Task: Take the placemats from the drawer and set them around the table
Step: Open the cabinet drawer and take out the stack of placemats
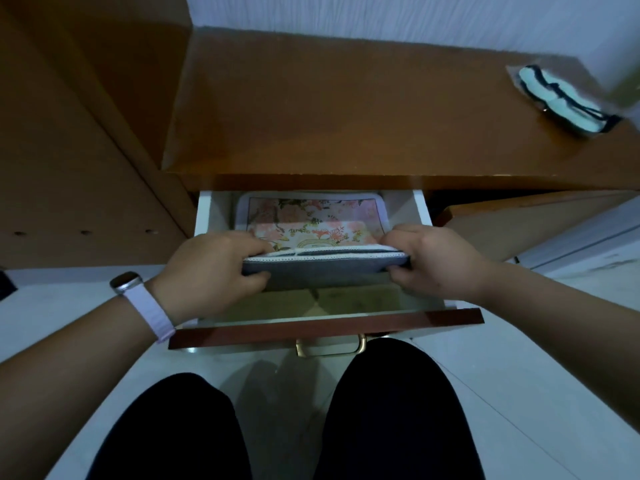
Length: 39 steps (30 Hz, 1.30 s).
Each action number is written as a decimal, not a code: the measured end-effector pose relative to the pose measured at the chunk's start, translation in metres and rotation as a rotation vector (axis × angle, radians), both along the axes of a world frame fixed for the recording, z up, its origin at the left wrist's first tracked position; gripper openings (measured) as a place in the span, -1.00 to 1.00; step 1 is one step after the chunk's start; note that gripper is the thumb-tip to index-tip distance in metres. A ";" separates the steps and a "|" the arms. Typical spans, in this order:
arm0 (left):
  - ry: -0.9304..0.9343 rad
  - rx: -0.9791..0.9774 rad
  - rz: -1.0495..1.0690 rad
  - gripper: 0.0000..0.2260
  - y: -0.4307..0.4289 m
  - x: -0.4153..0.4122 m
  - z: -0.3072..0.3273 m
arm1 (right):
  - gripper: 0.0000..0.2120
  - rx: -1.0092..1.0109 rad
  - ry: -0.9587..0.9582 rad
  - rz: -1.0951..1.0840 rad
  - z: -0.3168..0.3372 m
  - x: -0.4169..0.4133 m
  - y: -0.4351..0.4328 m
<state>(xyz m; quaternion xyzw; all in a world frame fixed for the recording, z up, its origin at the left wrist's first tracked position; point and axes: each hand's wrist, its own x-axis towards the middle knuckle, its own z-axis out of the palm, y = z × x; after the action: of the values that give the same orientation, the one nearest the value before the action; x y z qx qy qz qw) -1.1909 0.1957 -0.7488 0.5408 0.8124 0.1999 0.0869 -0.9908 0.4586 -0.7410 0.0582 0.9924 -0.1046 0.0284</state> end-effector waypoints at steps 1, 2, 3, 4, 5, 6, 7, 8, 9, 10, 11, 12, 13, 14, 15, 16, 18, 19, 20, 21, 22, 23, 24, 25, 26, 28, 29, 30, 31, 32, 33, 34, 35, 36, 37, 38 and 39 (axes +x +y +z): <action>0.007 0.003 -0.004 -0.75 0.000 -0.001 0.007 | -0.82 0.008 0.006 -0.010 0.009 -0.002 -0.001; 0.017 0.002 -0.010 -0.74 -0.001 -0.002 0.016 | -0.82 0.012 0.011 -0.018 0.020 -0.003 -0.003; 0.026 0.004 -0.011 -0.74 -0.002 -0.002 0.026 | -0.81 0.012 0.014 -0.028 0.032 -0.004 -0.005; 0.031 0.009 -0.008 -0.76 -0.004 -0.002 0.038 | -0.81 0.003 0.009 -0.044 0.046 -0.005 -0.007; 0.031 0.015 -0.004 -0.76 -0.005 -0.001 0.052 | -0.81 -0.021 0.001 -0.063 0.062 -0.005 -0.008; 0.031 0.022 -0.001 -0.76 -0.006 -0.001 0.069 | -0.80 -0.060 -0.005 -0.082 0.079 -0.003 -0.010; 0.029 0.027 0.002 -0.74 -0.007 0.000 0.087 | -0.80 -0.106 -0.009 -0.100 0.098 -0.002 -0.011; 0.019 0.023 0.006 -0.74 -0.007 -0.001 0.106 | -0.80 -0.143 -0.011 -0.122 0.118 0.000 -0.012; 0.003 0.009 0.009 -0.76 -0.006 -0.001 0.126 | -0.82 -0.166 -0.014 -0.148 0.139 0.003 -0.014; -0.016 -0.010 0.009 -0.80 -0.005 0.000 0.147 | -0.85 -0.177 -0.017 -0.167 0.161 0.006 -0.016; -0.032 -0.021 0.007 -0.83 -0.004 0.002 0.169 | -0.87 -0.183 -0.019 -0.179 0.181 0.009 -0.018; -0.048 -0.024 0.001 -0.86 -0.003 0.005 0.191 | -0.89 -0.190 -0.020 -0.192 0.201 0.014 -0.020; -0.067 -0.029 -0.006 -0.87 -0.003 0.009 0.213 | -0.91 -0.204 -0.017 -0.205 0.222 0.019 -0.023; -0.080 -0.036 -0.009 -0.88 -0.004 0.014 0.237 | -0.92 -0.219 -0.009 -0.215 0.242 0.025 -0.025; -0.082 -0.040 -0.011 -0.87 -0.005 0.020 0.260 | -0.92 -0.226 0.002 -0.224 0.262 0.031 -0.027; -0.076 -0.034 -0.014 -0.86 -0.007 0.025 0.282 | -0.91 -0.224 0.010 -0.236 0.282 0.037 -0.029; -0.072 -0.006 -0.012 -0.85 -0.012 0.036 0.326 | -0.90 -0.220 0.028 -0.267 0.321 0.050 -0.035; -0.081 0.009 -0.005 -0.83 -0.013 0.041 0.346 | -0.90 -0.218 0.043 -0.278 0.340 0.056 -0.037; -0.092 0.023 -0.001 -0.79 -0.014 0.045 0.366 | -0.91 -0.212 0.059 -0.288 0.360 0.062 -0.040; -0.099 0.034 -0.006 -0.75 -0.014 0.049 0.385 | -0.90 -0.204 0.078 -0.300 0.379 0.067 -0.042; -0.105 0.037 -0.014 -0.73 -0.014 0.052 0.403 | -0.88 -0.197 0.101 -0.313 0.398 0.073 -0.045; -0.108 0.036 -0.022 -0.73 -0.012 0.055 0.420 | -0.86 -0.190 0.121 -0.322 0.416 0.078 -0.047; -0.101 0.036 -0.030 -0.74 -0.012 0.058 0.435 | -0.85 -0.179 0.131 -0.329 0.432 0.083 -0.049; -0.080 0.038 -0.040 -0.77 -0.011 0.061 0.449 | -0.86 -0.167 0.138 -0.336 0.447 0.088 -0.051; -0.048 0.044 -0.050 -0.80 -0.011 0.064 0.463 | -0.87 -0.159 0.145 -0.342 0.460 0.093 -0.054; 0.024 0.067 -0.075 -0.82 -0.013 0.070 0.487 | -0.84 -0.126 0.159 -0.357 0.482 0.101 -0.061; 0.052 0.080 -0.097 -0.82 -0.014 0.072 0.498 | -0.83 -0.109 0.160 -0.364 0.492 0.106 -0.065; 0.070 0.094 -0.123 -0.83 -0.016 0.074 0.506 | -0.83 -0.101 0.166 -0.375 0.501 0.111 -0.070; 0.082 0.108 -0.147 -0.83 -0.017 0.075 0.514 | -0.82 -0.095 0.176 -0.390 0.509 0.116 -0.076; 0.088 0.123 -0.167 -0.84 -0.019 0.076 0.520 | -0.80 -0.081 0.191 -0.410 0.516 0.121 -0.082; 0.092 0.133 -0.187 -0.85 -0.021 0.076 0.525 | -0.78 -0.061 0.200 -0.435 0.524 0.126 -0.089; 0.093 0.141 -0.204 -0.86 -0.023 0.077 0.530 | -0.75 -0.044 0.203 -0.460 0.530 0.131 -0.097; 0.089 0.152 -0.223 -0.86 -0.026 0.077 0.534 | -0.74 -0.031 0.209 -0.490 0.537 0.136 -0.107; 0.085 0.168 -0.249 -0.86 -0.028 0.077 0.539 | -0.76 -0.019 0.233 -0.518 0.544 0.141 -0.118; 0.081 0.183 -0.275 -0.87 -0.031 0.077 0.542 | -0.81 -0.007 0.264 -0.543 0.550 0.146 -0.129; 0.076 0.195 -0.297 -0.87 -0.033 0.078 0.545 | -0.87 0.005 0.285 -0.565 0.554 0.152 -0.140; 0.069 0.205 -0.317 -0.86 -0.036 0.079 0.547 | -0.90 0.013 0.282 -0.594 0.558 0.157 -0.151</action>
<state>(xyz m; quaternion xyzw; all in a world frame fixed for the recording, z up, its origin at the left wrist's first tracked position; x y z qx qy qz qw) -1.1121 0.1596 -0.2020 0.6746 0.6949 0.2468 0.0336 -0.8342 0.3073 -0.1829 0.3304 0.9268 -0.1089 -0.1413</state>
